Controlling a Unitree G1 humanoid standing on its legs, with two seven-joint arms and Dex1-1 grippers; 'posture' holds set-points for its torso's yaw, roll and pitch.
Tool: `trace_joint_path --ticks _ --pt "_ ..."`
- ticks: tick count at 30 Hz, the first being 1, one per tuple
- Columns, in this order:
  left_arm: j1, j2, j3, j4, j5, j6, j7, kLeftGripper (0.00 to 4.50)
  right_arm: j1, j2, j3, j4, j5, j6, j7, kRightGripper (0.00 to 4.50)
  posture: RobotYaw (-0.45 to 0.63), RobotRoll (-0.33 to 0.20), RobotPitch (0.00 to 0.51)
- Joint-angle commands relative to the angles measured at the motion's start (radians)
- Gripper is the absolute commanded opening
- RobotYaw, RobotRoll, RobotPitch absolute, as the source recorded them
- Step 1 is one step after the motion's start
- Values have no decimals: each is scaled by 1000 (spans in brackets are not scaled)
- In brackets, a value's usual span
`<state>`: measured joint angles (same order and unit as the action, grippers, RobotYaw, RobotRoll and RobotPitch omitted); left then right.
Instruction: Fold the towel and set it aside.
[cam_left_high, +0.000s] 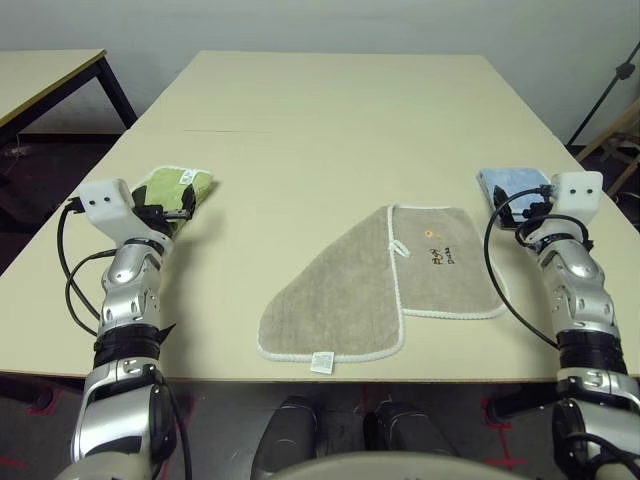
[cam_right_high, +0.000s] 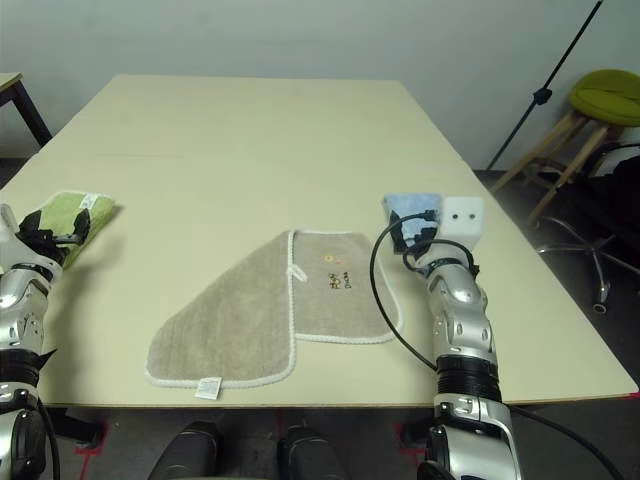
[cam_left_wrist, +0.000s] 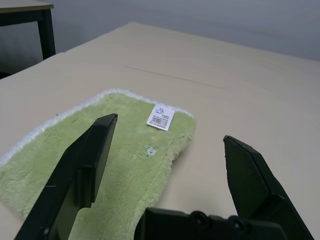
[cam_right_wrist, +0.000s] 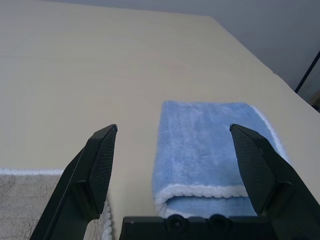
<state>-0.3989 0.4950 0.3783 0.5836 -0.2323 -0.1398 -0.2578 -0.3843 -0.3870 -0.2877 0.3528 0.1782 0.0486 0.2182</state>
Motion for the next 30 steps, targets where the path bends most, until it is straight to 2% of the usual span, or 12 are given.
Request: trace_joint_path --ticks 1,5,8,15,20,25,30 --pt "16 -5 4 -30 -8 20 3 4477 13 8 6 -5 2 9 0 4500 105 0 53" --pt "15 -2 3 -55 -14 34 -2 4477 10 2 26 -62 10 62 25 4500 93 0 50" --pt "-12 17 7 -58 -41 55 -41 4477 -9 -20 46 -122 31 180 64 4500 86 0 45" --pt "-32 67 -21 -114 -128 131 -257 4477 -48 -54 71 -214 87 414 143 4500 79 0 27" --pt "-35 112 -67 -169 -183 235 -444 4477 -138 -111 116 -190 72 695 135 4500 90 0 32" --pt "-9 160 -139 -299 -267 407 -657 4477 -220 -129 132 -130 86 801 172 4500 125 0 32" --pt "31 213 -199 -422 -322 538 -807 4477 -291 -142 194 7 46 840 207 4500 156 0 31"
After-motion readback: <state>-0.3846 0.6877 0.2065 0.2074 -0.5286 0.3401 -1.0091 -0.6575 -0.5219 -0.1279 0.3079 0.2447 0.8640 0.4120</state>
